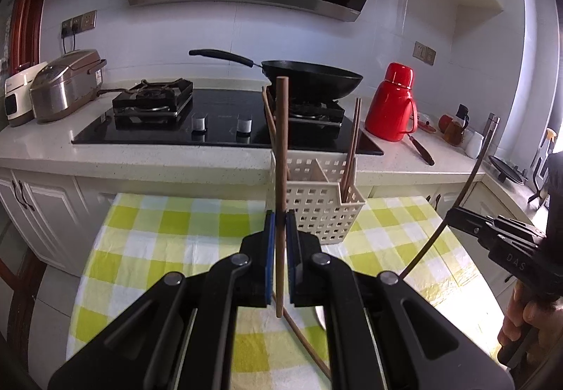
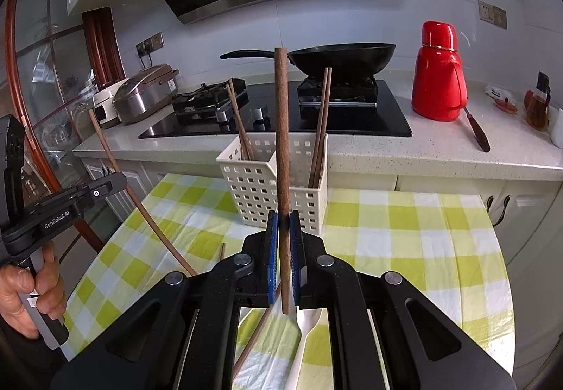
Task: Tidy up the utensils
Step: 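Lower both chopsticks into the white basket and open both tools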
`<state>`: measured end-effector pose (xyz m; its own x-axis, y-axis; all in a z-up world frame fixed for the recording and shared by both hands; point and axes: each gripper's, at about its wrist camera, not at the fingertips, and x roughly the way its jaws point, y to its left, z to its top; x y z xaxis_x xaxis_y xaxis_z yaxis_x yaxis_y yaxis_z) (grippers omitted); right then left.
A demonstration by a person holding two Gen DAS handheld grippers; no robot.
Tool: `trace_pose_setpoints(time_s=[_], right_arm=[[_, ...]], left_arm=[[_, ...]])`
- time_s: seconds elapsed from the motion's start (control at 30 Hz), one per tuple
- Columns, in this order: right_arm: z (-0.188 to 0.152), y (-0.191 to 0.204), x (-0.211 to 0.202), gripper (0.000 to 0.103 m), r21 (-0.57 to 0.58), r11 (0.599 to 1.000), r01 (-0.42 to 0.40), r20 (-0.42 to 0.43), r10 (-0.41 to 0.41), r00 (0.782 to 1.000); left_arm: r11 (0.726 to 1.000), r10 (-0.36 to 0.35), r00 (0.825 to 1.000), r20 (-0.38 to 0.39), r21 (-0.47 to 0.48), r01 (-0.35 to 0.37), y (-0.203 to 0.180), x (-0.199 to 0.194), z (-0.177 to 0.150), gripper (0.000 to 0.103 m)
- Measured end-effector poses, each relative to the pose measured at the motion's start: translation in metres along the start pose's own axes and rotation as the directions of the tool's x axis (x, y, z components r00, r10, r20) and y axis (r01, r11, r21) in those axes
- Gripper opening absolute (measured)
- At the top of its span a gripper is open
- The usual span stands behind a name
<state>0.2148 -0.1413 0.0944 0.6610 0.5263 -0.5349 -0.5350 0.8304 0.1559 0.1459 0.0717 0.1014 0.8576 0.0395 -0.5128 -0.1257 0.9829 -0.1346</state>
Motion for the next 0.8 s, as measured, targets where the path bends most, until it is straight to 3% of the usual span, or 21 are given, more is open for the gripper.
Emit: trace_pose_setpoints(time_s=[0.47,0.8], right_arm=[[0.109,-0.008,0.012,0.007,-0.050,0.999,0.021,0.106,-0.015,0.994],[0.125,-0.007,0.061,0.007,-0.046,0.999,0.016,0.074,-0.013,0.997]], left_arm=[[0.996,-0.037,0.989,0.145,0.080,0.025,-0.025,0.002,0.129,0.006],[0.996,-0.060,0.993,0.103,0.077,0.052,-0.036,0.057,0.157,0.006]])
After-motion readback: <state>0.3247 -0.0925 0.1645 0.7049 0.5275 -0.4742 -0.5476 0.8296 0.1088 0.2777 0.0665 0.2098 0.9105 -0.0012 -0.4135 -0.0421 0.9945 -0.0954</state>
